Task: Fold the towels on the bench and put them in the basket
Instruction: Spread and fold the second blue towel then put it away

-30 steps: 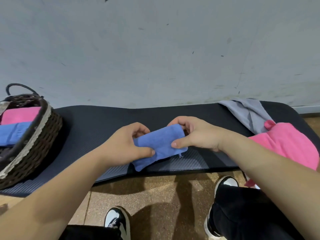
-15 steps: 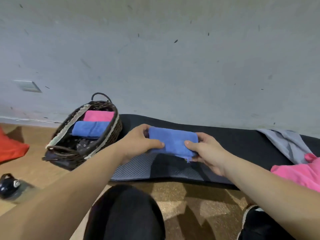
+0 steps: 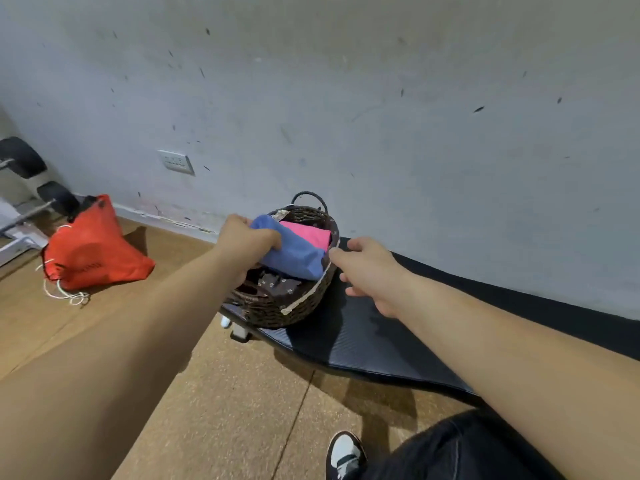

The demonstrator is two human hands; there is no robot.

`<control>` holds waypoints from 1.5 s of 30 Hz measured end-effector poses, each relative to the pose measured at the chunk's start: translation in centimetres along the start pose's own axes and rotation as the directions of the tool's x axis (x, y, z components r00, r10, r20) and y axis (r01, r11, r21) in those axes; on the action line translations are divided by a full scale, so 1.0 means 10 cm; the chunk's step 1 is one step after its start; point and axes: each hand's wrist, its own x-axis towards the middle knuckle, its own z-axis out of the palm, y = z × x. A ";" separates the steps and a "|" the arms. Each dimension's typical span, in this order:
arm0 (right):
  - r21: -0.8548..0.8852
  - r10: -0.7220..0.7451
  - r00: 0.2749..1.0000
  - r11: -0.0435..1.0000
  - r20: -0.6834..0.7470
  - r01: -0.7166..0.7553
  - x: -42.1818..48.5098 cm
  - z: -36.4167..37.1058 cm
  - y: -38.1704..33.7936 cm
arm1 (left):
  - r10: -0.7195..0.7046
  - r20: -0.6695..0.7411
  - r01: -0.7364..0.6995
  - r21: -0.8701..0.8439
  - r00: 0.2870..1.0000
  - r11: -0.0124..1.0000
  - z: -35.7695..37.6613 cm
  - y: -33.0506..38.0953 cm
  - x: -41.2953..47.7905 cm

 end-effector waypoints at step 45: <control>-0.063 0.064 0.993 0.996 0.103 -0.058 0.42 -0.35 0.42 | -0.025 0.576 -0.565 0.809 0.817 0.165 0.55 -0.46 0.66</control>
